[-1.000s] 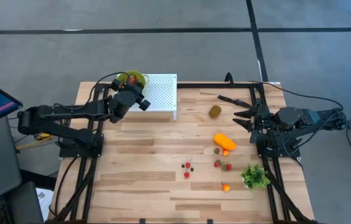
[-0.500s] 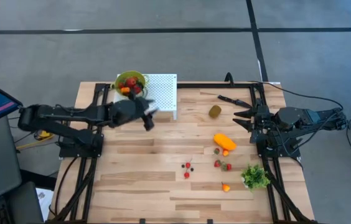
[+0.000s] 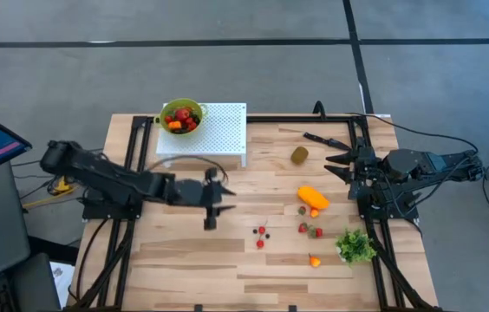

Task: Pick & Place Fruit
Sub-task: Put the blueberry into the green strainer bowl on the shelf

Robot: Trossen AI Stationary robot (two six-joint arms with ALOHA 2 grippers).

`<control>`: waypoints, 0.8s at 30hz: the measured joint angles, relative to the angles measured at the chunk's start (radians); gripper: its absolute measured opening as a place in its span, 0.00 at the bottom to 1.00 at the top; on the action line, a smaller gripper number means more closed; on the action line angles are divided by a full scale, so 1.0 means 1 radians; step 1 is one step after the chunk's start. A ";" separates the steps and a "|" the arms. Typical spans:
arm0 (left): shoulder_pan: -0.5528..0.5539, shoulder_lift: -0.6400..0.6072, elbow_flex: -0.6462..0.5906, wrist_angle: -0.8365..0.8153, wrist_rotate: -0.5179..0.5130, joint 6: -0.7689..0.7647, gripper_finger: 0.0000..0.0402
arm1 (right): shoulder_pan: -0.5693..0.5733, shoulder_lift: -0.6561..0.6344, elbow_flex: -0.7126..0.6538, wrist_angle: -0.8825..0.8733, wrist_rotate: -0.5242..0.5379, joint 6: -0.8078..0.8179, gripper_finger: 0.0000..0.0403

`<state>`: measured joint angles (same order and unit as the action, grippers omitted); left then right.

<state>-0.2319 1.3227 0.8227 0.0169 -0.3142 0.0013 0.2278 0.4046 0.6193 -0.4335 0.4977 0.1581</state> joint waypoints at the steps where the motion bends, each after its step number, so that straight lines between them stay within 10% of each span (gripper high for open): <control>1: -0.013 0.030 0.000 0.023 0.000 0.001 0.41 | 0.000 0.000 0.000 0.000 0.000 0.000 0.29; 24: -0.070 0.481 -0.002 0.334 0.082 -0.003 0.45 | 0.000 0.000 0.000 0.000 0.000 0.000 0.29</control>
<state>-0.3023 1.8032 0.8207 0.3511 -0.2322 -0.0013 0.2279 0.4046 0.6193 -0.4335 0.4978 0.1581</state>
